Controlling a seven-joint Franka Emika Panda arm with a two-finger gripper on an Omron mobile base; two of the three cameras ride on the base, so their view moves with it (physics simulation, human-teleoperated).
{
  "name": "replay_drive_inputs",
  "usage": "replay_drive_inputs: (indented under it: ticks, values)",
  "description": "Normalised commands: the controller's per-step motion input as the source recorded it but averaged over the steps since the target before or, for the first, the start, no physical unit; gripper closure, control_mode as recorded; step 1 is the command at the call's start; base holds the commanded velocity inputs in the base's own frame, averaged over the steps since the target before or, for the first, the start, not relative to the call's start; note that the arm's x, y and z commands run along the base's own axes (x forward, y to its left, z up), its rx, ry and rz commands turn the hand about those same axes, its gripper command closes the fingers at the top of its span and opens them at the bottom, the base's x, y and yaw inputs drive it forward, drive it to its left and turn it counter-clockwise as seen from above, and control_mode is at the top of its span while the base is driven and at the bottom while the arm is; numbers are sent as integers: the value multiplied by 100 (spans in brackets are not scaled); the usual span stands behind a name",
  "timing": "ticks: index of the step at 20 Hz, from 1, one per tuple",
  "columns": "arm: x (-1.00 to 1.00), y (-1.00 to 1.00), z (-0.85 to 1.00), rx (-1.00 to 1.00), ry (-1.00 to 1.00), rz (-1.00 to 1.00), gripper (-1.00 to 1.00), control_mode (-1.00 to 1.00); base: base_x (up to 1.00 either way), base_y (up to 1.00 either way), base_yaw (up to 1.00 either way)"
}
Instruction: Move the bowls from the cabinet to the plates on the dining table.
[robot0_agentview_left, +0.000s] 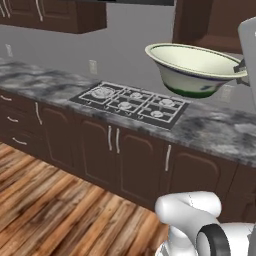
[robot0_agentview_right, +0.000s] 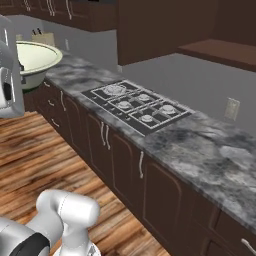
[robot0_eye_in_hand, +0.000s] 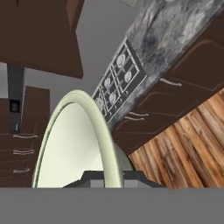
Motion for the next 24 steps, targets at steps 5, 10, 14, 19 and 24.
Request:
replay_drive_inputs:
  ticks: [5, 10, 14, 19, 24]
  values:
    - [0, 0, 0, 0, 0, 0, 100, 100, 0, 0, 25]
    - [0, 0, 0, 0, 0, 0, 100, 100, 0, 0, 25]
    - [0, 0, 0, 0, 0, 0, 100, 100, 0, 0, 25]
    - [0, 0, 0, 0, 0, 0, 100, 100, 0, 0, 25]
    - [0, 0, 0, 0, 0, 0, 100, 100, 0, 0, 25]
